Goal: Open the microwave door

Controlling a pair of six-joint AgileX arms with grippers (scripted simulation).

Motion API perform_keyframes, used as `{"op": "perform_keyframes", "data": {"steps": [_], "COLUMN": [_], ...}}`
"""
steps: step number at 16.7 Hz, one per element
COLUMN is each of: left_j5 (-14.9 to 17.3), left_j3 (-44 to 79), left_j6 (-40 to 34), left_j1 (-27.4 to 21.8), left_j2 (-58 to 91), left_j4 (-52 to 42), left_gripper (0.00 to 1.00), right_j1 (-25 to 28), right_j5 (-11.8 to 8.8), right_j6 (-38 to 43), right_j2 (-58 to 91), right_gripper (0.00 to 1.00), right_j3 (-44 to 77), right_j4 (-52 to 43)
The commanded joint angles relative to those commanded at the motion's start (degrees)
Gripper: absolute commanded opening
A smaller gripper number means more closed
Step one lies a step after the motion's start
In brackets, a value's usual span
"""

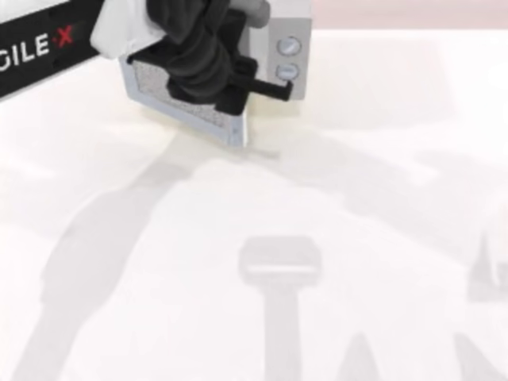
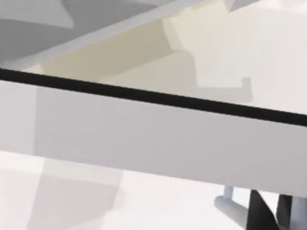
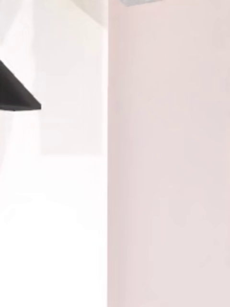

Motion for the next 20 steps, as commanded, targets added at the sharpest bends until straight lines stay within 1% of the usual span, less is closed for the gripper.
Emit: {"op": "perform_keyframes", "data": {"steps": [2, 8, 20], "left_j5": [0.4, 3.8, 3.9], "left_j3": [-0.8, -5.7, -5.9], "left_j6": [0.8, 7.5, 7.7], "left_j1": [0.3, 2.4, 2.5], "left_j2": [-0.4, -4.5, -4.6], "left_j4": [0.1, 1.7, 1.7], "left_gripper": [0.0, 0.0, 0.0], "right_j1": [0.0, 0.0, 0.0], "right_j5": [0.0, 0.0, 0.0], "right_j6": [0.0, 0.0, 0.0], "right_j2": [0.0, 0.0, 0.0], "right_gripper": [1.0, 1.0, 1.0], "right_j3": [0.0, 0.0, 0.0], "right_j4": [0.0, 0.0, 0.0]}}
